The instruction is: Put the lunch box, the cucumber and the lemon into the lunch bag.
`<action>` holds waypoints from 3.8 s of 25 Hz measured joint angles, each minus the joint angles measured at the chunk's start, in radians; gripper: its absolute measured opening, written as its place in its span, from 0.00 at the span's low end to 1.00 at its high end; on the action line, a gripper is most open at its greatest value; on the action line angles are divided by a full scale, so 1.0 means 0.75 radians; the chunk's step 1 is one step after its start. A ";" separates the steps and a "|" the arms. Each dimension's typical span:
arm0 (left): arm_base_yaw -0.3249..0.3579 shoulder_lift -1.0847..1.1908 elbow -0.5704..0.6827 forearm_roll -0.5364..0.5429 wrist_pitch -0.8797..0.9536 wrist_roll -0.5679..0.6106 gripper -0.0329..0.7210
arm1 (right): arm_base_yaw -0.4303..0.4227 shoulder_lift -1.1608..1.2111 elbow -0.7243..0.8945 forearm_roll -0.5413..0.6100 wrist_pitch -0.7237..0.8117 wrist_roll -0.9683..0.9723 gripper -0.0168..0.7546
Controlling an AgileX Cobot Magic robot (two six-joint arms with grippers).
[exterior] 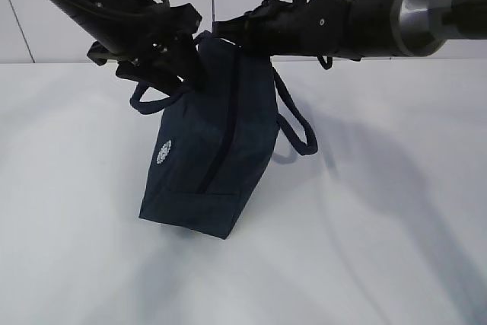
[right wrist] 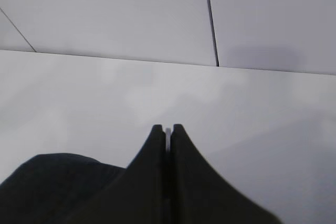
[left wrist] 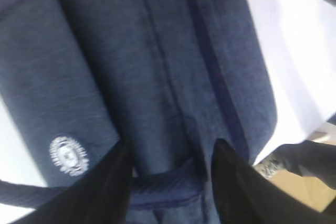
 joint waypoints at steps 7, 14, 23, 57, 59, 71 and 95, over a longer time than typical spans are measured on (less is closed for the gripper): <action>0.000 0.088 -0.001 -0.063 0.000 0.045 0.49 | 0.000 0.000 0.000 0.002 0.002 0.001 0.02; 0.000 0.098 -0.001 -0.036 0.000 0.127 0.09 | 0.000 0.000 0.000 0.002 0.012 0.001 0.02; 0.002 0.098 -0.009 0.055 0.145 0.305 0.06 | 0.000 -0.008 0.000 0.002 0.056 0.003 0.02; 0.003 0.048 -0.009 0.069 0.214 0.439 0.06 | -0.101 0.112 -0.071 0.218 0.147 -0.086 0.02; 0.003 0.048 -0.009 0.069 0.217 0.443 0.06 | -0.101 0.124 -0.076 0.269 0.154 -0.086 0.02; 0.003 0.040 -0.009 0.069 0.266 0.463 0.06 | -0.118 0.094 -0.093 0.414 0.339 -0.089 0.02; 0.003 0.040 -0.009 0.072 0.269 0.476 0.06 | -0.131 0.204 -0.106 0.484 0.390 -0.113 0.02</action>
